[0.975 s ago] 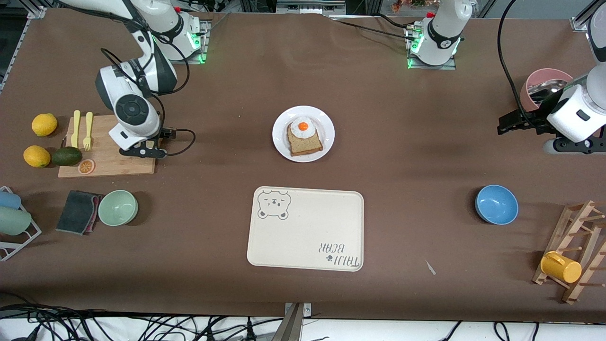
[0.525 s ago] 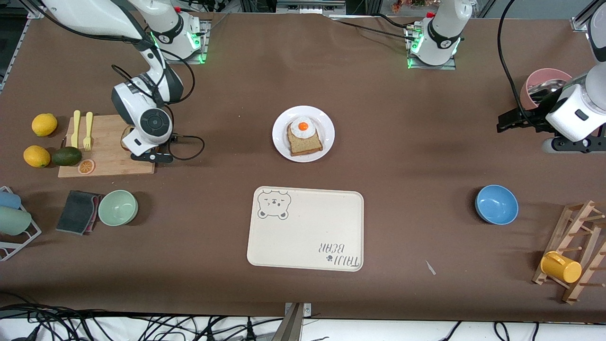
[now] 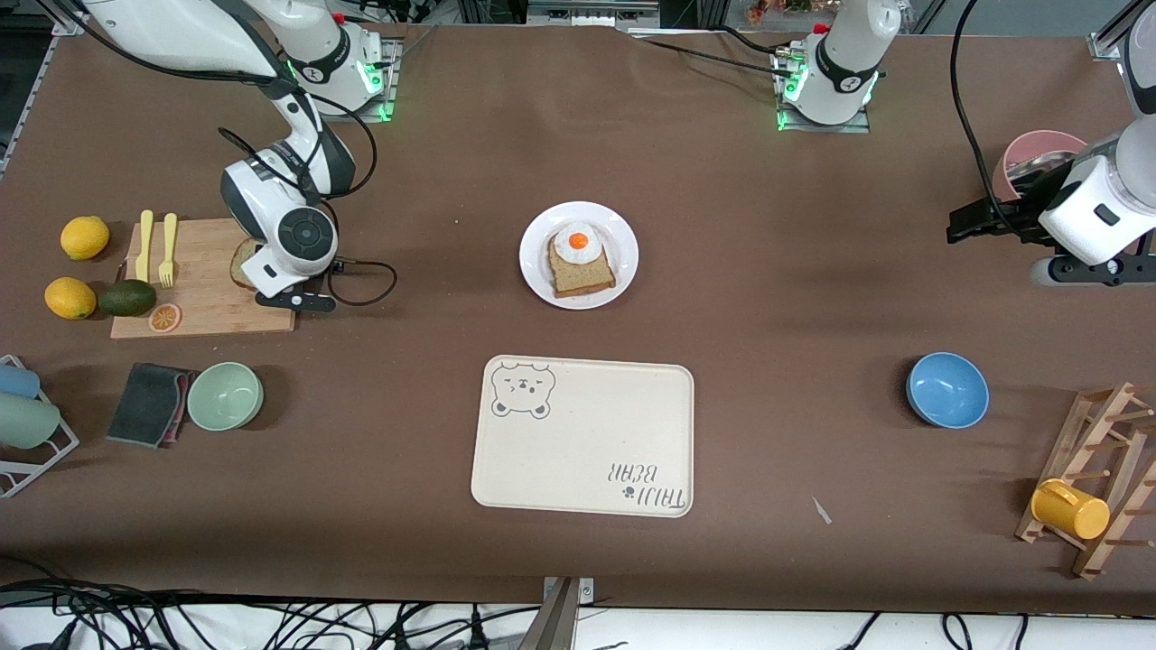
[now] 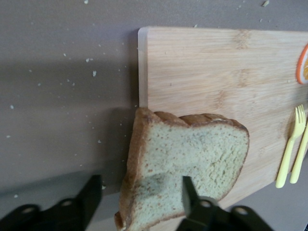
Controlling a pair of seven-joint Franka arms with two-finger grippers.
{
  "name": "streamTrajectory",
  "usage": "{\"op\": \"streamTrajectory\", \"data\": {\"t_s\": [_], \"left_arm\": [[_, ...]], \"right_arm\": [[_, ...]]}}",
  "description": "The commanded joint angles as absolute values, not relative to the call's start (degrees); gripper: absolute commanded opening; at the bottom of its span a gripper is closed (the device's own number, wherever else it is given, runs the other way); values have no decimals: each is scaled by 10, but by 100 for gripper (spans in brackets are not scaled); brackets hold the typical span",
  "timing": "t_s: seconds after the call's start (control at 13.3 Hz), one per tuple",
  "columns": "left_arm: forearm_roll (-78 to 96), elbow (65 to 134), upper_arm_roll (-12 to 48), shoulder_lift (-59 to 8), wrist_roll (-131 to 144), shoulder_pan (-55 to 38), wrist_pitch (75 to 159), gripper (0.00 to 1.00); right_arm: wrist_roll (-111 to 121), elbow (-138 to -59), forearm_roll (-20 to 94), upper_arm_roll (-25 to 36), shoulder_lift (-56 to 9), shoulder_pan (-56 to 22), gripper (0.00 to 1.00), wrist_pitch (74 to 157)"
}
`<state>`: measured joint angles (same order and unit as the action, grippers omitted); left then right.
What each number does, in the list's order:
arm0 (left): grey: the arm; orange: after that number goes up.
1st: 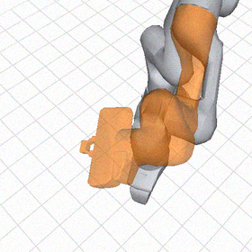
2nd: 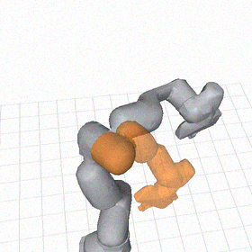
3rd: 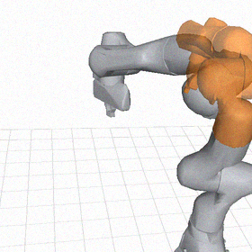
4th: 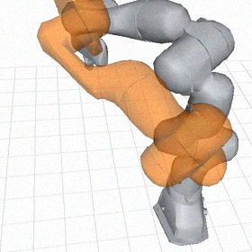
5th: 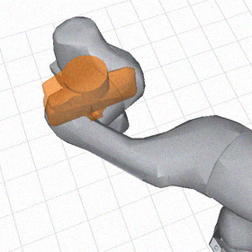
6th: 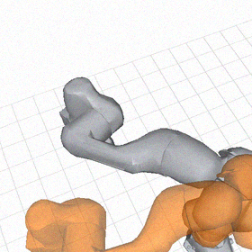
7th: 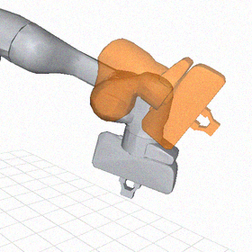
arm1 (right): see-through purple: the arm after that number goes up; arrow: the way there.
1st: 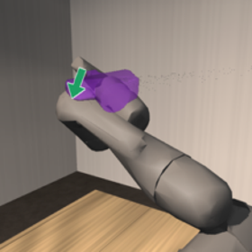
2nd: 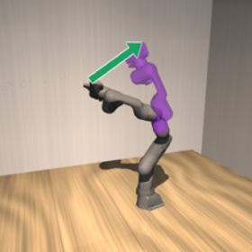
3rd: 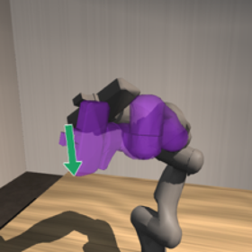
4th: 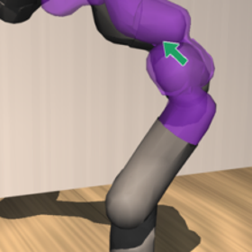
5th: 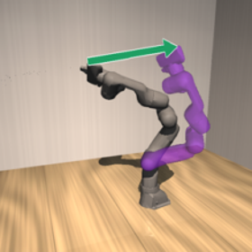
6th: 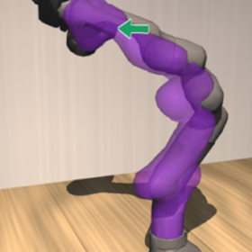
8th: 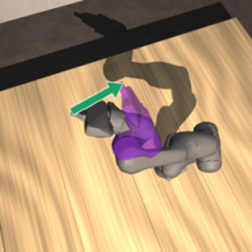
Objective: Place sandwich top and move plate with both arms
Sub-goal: 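Reach the right gripper down to the bread slice on the cutting board, then grasp the bread slice with the right gripper and lift it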
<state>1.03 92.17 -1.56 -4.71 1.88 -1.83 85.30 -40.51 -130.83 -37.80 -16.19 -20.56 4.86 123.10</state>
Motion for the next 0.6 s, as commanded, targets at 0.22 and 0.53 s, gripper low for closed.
{"op": "streamTrajectory", "data": {"t_s": [0.22,0.53], "left_arm": [[20,904,-9,-42,34,-22,841,100],[20,905,4,-42,34,-22,838,100]], "right_arm": [[-439,-1306,-397,-154,-220,50,39,1225],[-432,-1306,-395,-156,-192,50,0,1198]]}}
